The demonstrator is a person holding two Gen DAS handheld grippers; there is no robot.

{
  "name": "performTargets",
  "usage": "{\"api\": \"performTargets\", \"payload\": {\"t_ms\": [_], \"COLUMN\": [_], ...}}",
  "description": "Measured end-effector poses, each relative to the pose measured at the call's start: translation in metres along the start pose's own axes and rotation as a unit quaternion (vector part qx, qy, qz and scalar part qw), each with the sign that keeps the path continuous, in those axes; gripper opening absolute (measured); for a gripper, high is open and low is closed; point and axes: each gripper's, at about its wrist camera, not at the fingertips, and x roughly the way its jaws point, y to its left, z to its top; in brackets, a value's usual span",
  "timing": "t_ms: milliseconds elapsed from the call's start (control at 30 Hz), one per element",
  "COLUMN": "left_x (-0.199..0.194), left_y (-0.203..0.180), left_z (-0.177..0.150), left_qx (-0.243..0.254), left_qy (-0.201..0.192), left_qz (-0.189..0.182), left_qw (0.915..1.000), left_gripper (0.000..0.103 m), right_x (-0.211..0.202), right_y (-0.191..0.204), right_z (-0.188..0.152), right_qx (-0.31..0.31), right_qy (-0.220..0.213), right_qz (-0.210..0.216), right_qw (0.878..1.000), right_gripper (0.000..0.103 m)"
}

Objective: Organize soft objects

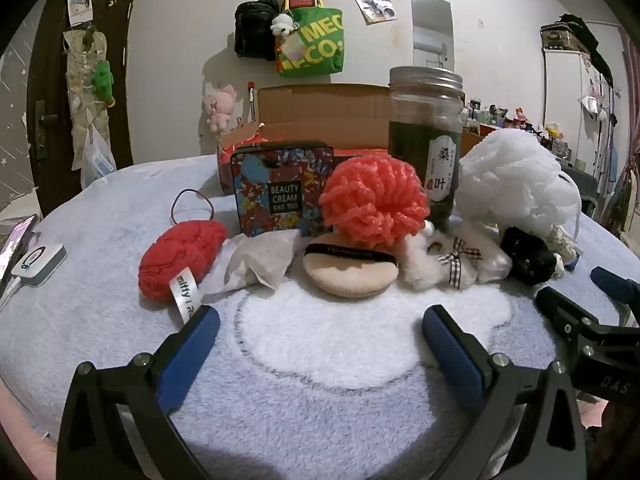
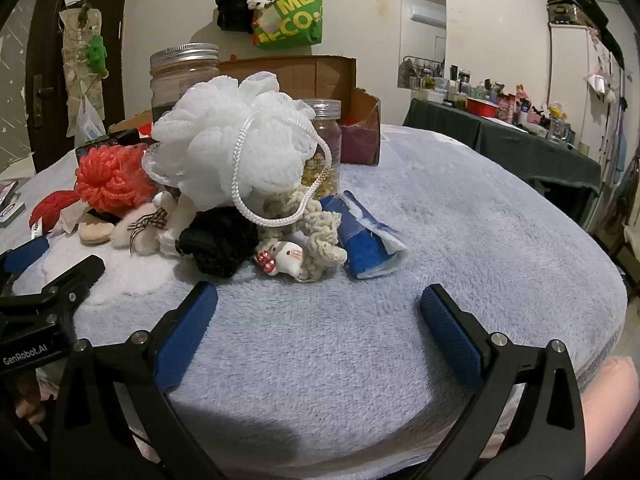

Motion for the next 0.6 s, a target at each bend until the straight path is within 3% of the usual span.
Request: {"api": "performTargets", "payload": {"t_ms": [600], "left_x": [0.0001], "left_y": [0.0003], "left_z": [0.0000], "left_qx": [-0.003], "left_qy": [0.001], "left_qz": [-0.001], "left_qw": [1.0000], "left_gripper": [0.103], "right_x": [0.0004], "right_y": [0.0006], "right_z": [0.0002], "right_qx": [0.001], "right_qy": [0.002], "right_qz": [0.000], "right_qw": [1.000], "right_gripper": [0.103]}}
